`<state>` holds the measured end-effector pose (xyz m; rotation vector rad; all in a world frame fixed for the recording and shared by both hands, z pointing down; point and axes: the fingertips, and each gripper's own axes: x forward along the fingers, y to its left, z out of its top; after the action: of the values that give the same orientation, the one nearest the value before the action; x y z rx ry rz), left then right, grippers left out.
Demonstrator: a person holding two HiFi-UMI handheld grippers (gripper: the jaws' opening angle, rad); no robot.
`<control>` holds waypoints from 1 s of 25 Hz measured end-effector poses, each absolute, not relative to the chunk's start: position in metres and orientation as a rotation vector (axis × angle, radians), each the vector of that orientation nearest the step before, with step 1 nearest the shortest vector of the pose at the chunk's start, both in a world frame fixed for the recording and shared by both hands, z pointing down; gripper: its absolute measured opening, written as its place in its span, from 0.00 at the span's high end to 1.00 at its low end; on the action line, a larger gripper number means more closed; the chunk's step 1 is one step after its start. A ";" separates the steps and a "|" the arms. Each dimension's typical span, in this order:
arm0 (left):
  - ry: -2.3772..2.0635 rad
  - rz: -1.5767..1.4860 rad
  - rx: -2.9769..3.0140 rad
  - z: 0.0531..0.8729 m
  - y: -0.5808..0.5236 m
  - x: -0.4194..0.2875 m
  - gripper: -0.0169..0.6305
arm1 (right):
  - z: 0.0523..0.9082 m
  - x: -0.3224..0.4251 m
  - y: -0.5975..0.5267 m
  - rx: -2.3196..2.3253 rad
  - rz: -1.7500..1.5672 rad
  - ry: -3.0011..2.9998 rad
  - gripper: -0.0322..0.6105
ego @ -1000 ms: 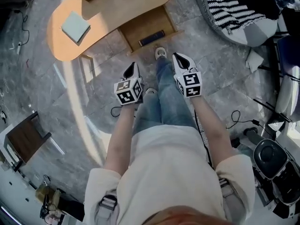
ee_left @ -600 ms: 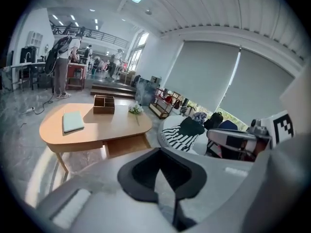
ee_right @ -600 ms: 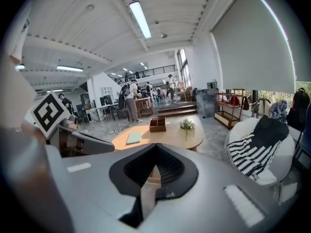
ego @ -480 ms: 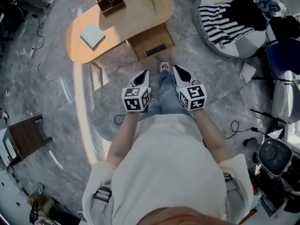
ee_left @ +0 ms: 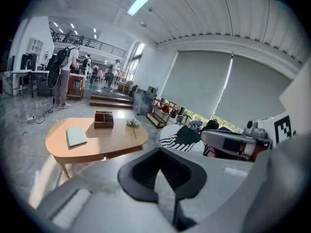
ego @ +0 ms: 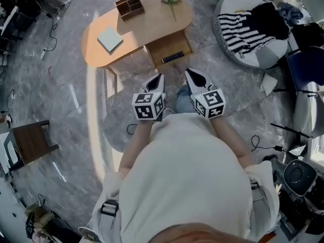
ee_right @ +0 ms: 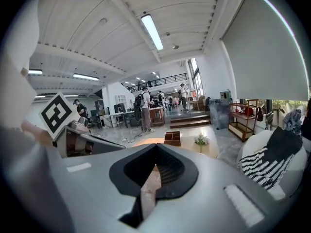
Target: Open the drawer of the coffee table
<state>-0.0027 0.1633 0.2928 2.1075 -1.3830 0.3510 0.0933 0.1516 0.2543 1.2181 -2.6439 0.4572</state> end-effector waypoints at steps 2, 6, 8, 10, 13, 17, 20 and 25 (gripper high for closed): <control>-1.392 0.342 2.114 0.288 0.162 -0.004 0.97 | 0.247 0.088 0.150 1.190 0.427 -2.665 0.95; -1.422 0.329 2.128 0.281 0.152 -0.012 0.97 | 0.237 0.084 0.143 1.178 0.407 -2.695 0.95; -1.434 0.319 2.124 0.278 0.148 -0.015 0.97 | 0.236 0.084 0.139 1.191 0.420 -2.698 0.95; -1.445 0.310 2.119 0.276 0.145 -0.018 0.97 | 0.236 0.085 0.137 1.203 0.429 -2.698 0.95; -1.452 0.305 2.111 0.278 0.145 -0.021 0.97 | 0.237 0.084 0.137 1.204 0.424 -2.696 0.95; -1.442 0.299 2.093 0.281 0.151 -0.022 0.97 | 0.239 0.085 0.139 1.210 0.413 -2.686 0.95; -1.437 0.297 2.077 0.286 0.153 -0.023 0.97 | 0.238 0.087 0.138 1.221 0.411 -2.689 0.95; -1.428 0.300 2.058 0.294 0.159 -0.024 0.97 | 0.241 0.088 0.140 1.221 0.396 -2.682 0.95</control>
<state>-0.0243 0.1586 0.2941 2.0583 -1.4285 0.2997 0.0879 0.1396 0.2411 1.2212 -2.6819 0.3958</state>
